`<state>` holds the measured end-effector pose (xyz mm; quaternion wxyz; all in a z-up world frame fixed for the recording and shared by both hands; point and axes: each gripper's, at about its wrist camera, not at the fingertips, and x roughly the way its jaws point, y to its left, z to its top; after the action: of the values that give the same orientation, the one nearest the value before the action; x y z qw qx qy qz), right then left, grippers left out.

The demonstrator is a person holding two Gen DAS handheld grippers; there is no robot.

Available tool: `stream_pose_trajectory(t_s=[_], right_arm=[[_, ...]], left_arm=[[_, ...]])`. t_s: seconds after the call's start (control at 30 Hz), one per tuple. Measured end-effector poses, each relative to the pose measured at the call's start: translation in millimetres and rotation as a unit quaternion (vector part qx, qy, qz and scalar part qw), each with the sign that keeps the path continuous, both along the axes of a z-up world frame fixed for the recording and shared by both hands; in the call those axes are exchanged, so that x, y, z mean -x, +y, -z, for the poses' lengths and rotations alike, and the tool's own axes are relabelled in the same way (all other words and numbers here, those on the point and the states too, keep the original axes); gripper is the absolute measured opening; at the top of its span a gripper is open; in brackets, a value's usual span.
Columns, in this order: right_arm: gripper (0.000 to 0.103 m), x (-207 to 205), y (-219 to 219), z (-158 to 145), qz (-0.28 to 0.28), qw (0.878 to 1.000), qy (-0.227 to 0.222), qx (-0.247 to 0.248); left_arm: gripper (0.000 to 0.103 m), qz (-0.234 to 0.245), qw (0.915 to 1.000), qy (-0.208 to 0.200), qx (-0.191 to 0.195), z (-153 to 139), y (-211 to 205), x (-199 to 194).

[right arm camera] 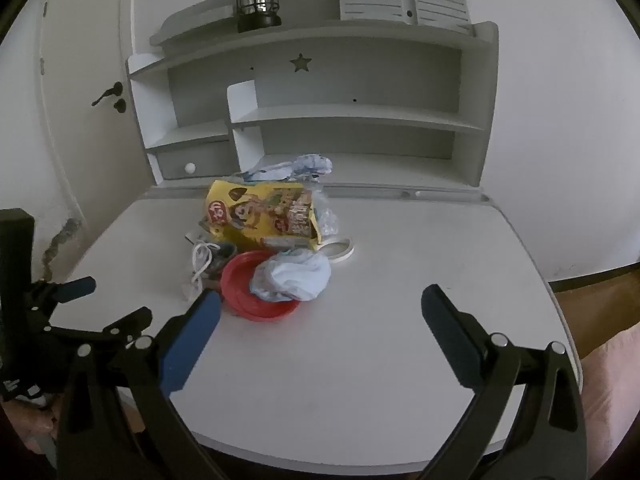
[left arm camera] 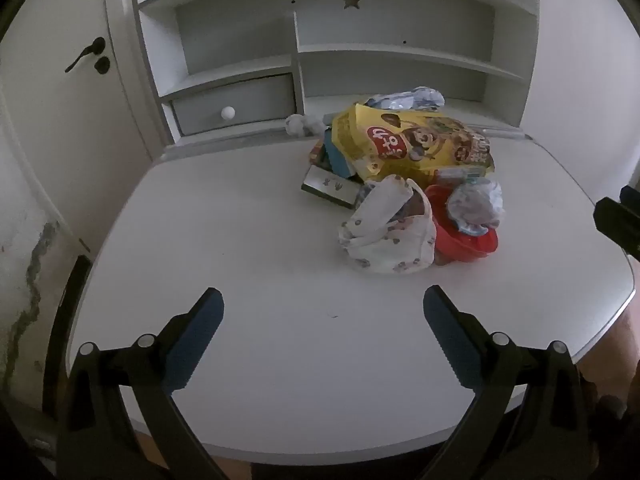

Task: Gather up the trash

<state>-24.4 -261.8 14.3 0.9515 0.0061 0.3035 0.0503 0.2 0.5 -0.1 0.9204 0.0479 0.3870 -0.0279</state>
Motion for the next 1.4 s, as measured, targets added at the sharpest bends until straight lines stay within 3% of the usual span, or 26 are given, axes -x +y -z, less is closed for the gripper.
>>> stream_pose_trajectory(t_s=[0.2,0.43,1.4], right_arm=[[0.097,-4.2,12.6,-0.6,-0.006,1.000,-0.002,0.016],[0.097,0.3,3.5,-0.7,-0.016,1.000,-0.002,-0.012],[0.097,1.6,2.7,-2.3,-0.016,1.000,0.001,-0.018]], left_arm=[[0.097,0.006,0.9999,-0.002,0.009,-3.8,5.3,6.2],[0.097,-0.001,1.0000,0.006,0.004,-3.9,1.0,3.3],[0.097,0.004,0.9999,0.014,-0.001,4.9,-1.1,-3.1]])
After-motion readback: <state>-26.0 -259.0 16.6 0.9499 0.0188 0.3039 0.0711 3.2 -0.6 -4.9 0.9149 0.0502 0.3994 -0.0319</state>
